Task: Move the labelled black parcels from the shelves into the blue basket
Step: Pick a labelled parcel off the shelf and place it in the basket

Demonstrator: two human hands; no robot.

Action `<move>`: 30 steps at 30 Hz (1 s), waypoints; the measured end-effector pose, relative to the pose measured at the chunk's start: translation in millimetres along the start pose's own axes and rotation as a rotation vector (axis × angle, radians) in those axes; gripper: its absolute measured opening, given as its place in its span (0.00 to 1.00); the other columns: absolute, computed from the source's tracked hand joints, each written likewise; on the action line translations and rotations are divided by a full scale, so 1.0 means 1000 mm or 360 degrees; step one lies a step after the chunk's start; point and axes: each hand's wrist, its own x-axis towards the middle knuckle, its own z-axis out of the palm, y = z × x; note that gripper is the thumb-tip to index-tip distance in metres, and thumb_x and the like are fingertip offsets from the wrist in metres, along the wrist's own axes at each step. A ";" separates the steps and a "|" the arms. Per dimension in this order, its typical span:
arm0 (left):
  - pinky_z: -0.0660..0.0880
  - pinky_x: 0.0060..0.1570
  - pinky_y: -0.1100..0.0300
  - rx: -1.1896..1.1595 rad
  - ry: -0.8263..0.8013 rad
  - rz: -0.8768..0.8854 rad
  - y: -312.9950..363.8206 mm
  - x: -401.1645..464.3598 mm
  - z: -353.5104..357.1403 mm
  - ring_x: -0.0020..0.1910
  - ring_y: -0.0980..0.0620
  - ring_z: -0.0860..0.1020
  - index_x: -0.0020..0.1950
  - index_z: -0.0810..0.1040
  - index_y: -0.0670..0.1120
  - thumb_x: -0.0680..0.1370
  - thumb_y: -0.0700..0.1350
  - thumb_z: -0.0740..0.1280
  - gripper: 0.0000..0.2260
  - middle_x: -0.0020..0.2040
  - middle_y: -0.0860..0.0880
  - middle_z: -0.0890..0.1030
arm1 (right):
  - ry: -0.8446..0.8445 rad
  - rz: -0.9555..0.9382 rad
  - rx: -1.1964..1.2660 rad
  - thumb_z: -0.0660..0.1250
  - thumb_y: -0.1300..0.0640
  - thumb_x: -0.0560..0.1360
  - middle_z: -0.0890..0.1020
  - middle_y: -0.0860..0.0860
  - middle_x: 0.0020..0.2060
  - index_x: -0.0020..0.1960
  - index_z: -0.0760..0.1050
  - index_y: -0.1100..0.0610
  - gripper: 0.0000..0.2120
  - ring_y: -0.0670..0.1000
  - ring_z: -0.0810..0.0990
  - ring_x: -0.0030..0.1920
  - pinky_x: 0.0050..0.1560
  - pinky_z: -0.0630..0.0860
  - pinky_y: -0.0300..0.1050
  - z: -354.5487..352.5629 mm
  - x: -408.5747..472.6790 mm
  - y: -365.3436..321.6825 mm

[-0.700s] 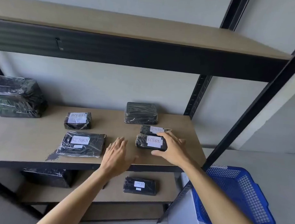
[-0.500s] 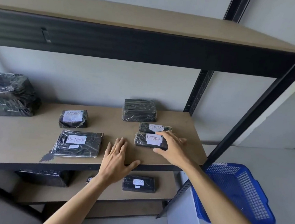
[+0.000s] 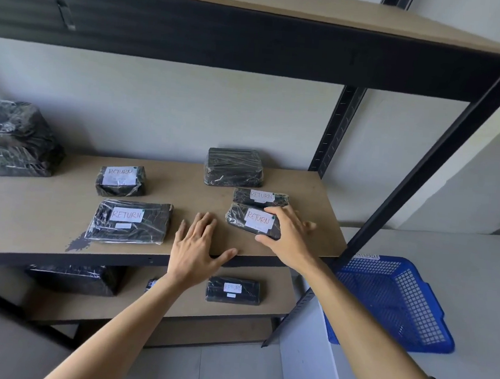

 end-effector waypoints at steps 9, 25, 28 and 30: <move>0.48 0.73 0.41 -0.0158 -0.0003 -0.0046 0.016 -0.008 0.003 0.76 0.48 0.57 0.71 0.68 0.45 0.76 0.63 0.59 0.30 0.75 0.49 0.65 | 0.0109 0.0003 -0.0081 0.76 0.41 0.67 0.75 0.43 0.55 0.63 0.73 0.45 0.27 0.46 0.71 0.60 0.45 0.51 0.46 -0.033 -0.051 0.004; 0.66 0.68 0.42 -0.0413 0.0343 -0.0114 0.168 -0.072 0.032 0.69 0.43 0.70 0.63 0.77 0.43 0.75 0.39 0.66 0.16 0.65 0.45 0.76 | 0.0050 -0.0171 0.0216 0.75 0.40 0.68 0.75 0.42 0.54 0.62 0.73 0.47 0.27 0.44 0.73 0.56 0.58 0.71 0.55 -0.113 -0.153 0.114; 0.74 0.58 0.49 -0.0471 0.0372 -0.0163 0.213 -0.085 0.041 0.61 0.45 0.75 0.62 0.77 0.43 0.75 0.39 0.66 0.15 0.62 0.47 0.76 | -0.0014 -0.0188 0.0197 0.75 0.39 0.67 0.75 0.43 0.54 0.62 0.73 0.47 0.27 0.45 0.73 0.56 0.56 0.73 0.55 -0.132 -0.172 0.153; 0.74 0.56 0.52 -0.0491 0.0339 -0.0199 0.244 -0.094 0.051 0.60 0.47 0.75 0.61 0.77 0.44 0.74 0.38 0.66 0.16 0.61 0.47 0.76 | -0.0055 -0.0163 0.0166 0.75 0.38 0.67 0.75 0.43 0.53 0.61 0.73 0.47 0.27 0.46 0.74 0.55 0.54 0.74 0.56 -0.142 -0.183 0.182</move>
